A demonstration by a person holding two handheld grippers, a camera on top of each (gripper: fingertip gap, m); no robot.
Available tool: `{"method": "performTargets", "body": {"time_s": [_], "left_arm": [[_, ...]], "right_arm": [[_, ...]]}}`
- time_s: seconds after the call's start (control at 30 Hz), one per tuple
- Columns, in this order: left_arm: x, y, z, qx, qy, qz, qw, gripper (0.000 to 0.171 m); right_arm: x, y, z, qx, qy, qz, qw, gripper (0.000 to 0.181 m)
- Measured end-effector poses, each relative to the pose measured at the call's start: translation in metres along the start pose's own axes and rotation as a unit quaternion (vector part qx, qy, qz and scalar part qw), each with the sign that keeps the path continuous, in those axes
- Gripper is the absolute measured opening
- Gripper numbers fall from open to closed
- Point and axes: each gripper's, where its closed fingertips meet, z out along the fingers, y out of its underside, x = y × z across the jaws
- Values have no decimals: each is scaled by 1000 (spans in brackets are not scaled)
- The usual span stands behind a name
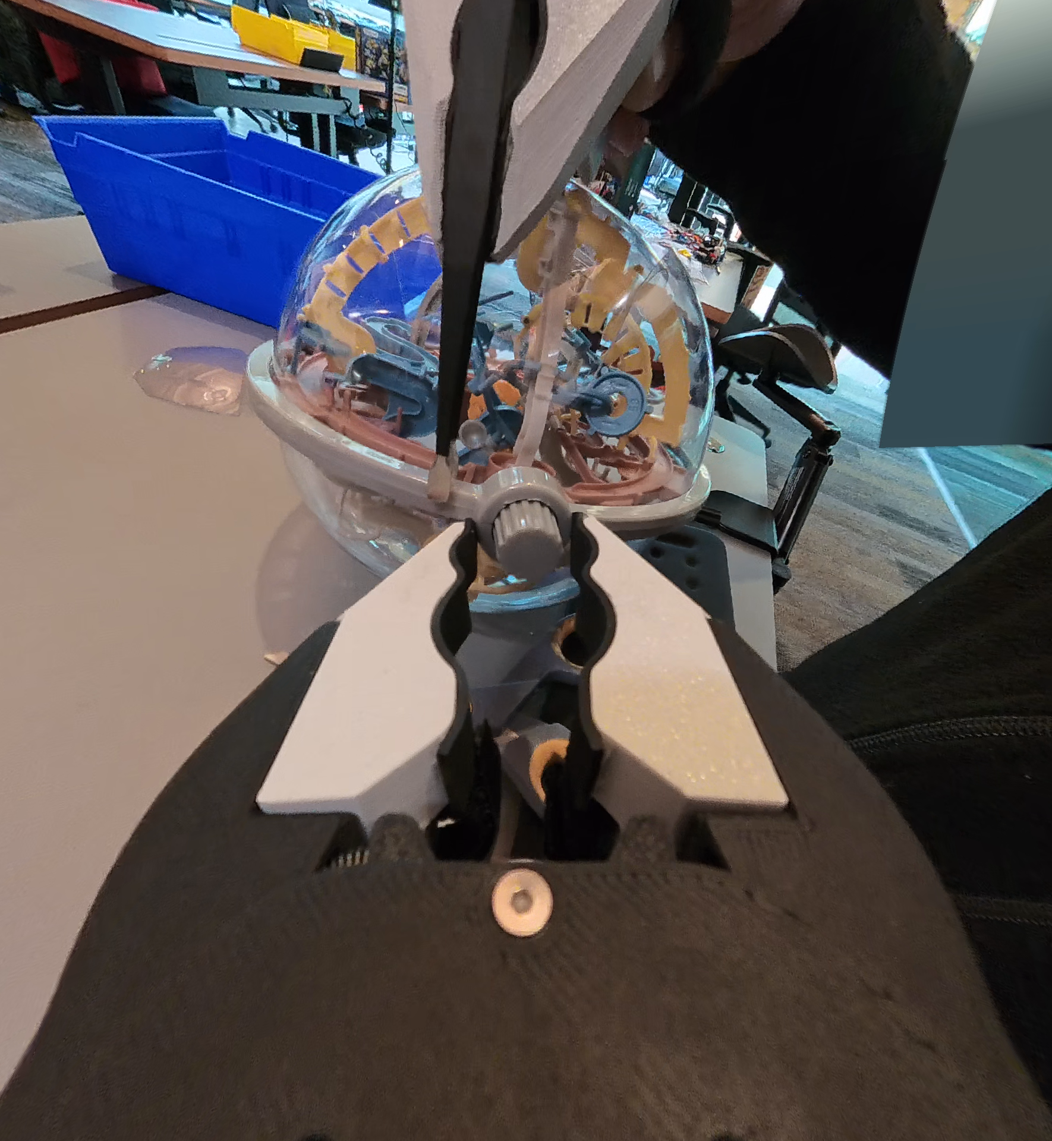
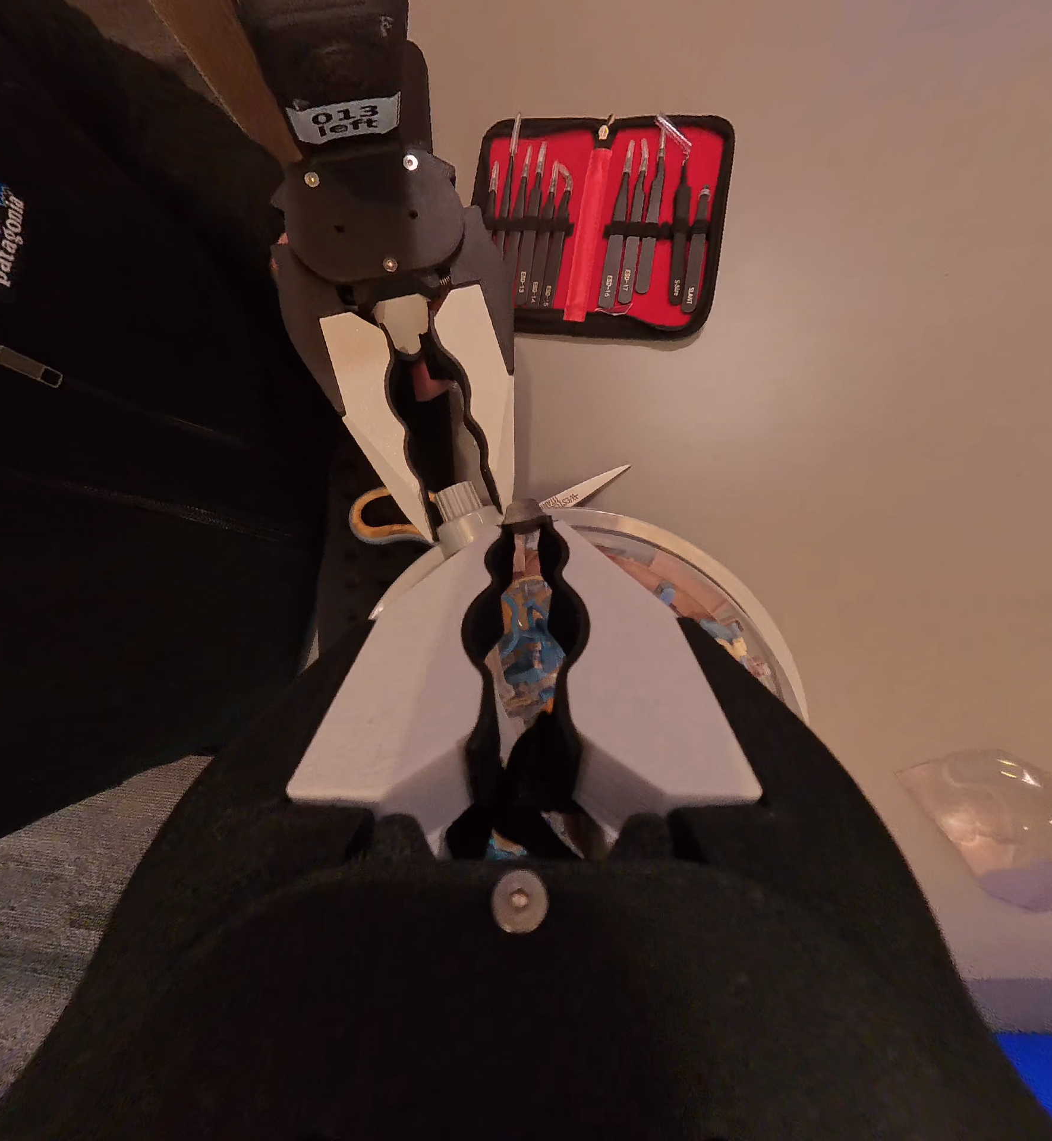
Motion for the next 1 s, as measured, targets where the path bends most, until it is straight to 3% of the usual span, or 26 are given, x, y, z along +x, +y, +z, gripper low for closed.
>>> {"method": "performTargets", "body": {"time_s": [0.1, 0.2, 0.3, 0.43, 0.5, 0.6, 0.83, 1.0], "left_arm": [[-2, -3, -8, 9, 9, 9, 1000, 24], [-17, -25, -31, 45, 0, 3, 999, 32], [-17, -39, -27, 23, 6, 48, 999, 40], [-18, -41, 3, -13, -2, 107, 994, 25], [-13, -37, 11, -22, 10, 118, 993, 4], [-15, -40, 12, -14, 4, 121, 993, 2], [-22, -50, 9, -15, -72, 166, 983, 1], [-32, -59, 10, -45, -179, 267, 946, 2]], "right_arm": [[-2, 2, -1, -4, 6, -9, 1000, 6], [-4, 2, 0, -9, 4, -12, 1000, 6], [-4, 2, 0, -8, 3, -11, 1000, 6], [-6, 1, 1, -7, 4, -13, 1000, 6], [-7, 0, 1, -3, 6, -9, 1000, 6], [-6, -1, -2, 5, 9, -4, 1000, 6], [-5, -4, -19, 15, 49, 45, 998, 25], [-10, -13, -20, 48, 70, 97, 992, 31]]}}
